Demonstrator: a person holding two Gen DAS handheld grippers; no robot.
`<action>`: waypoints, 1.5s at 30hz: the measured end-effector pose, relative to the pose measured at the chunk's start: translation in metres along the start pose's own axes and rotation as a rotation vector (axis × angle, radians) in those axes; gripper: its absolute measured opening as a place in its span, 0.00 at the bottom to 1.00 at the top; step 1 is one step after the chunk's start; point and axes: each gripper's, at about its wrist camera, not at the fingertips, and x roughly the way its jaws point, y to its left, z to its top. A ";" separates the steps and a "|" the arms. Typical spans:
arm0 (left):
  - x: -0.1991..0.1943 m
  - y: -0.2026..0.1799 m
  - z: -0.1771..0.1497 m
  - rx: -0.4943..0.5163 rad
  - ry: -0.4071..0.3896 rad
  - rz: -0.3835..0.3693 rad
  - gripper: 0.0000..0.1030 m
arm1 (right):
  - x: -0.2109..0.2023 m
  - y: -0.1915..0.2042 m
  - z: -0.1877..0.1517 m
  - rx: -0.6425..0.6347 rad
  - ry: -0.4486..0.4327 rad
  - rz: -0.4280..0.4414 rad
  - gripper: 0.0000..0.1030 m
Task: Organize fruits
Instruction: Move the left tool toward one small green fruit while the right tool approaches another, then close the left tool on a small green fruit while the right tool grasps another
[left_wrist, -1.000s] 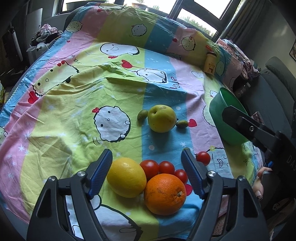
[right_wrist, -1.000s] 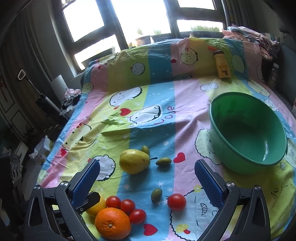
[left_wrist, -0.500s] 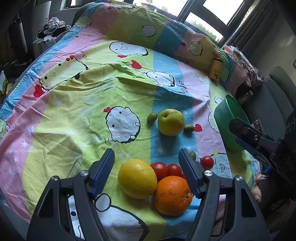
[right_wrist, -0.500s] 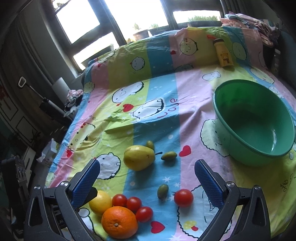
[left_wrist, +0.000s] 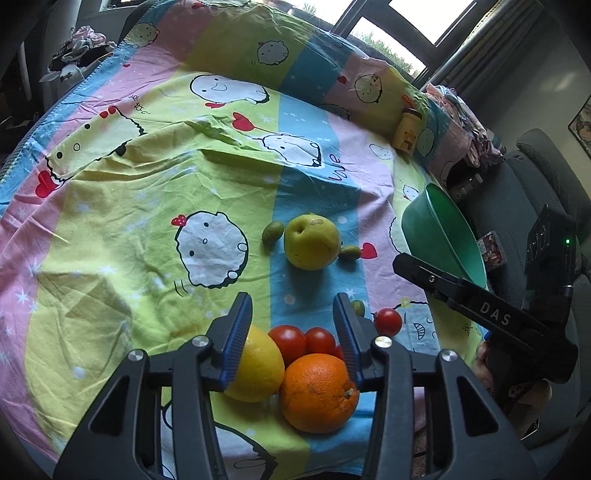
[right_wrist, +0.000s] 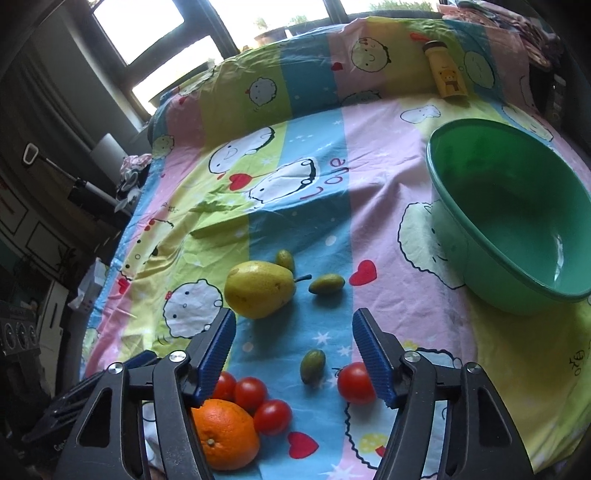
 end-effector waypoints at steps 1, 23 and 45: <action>0.000 -0.001 0.004 0.003 -0.002 0.011 0.42 | 0.001 -0.004 0.003 0.012 0.011 -0.010 0.53; 0.085 0.017 0.071 -0.055 0.159 0.088 0.27 | 0.072 -0.034 0.046 0.117 0.212 -0.025 0.39; 0.117 -0.003 0.063 0.010 0.225 0.082 0.21 | 0.089 -0.025 0.038 0.084 0.219 -0.074 0.27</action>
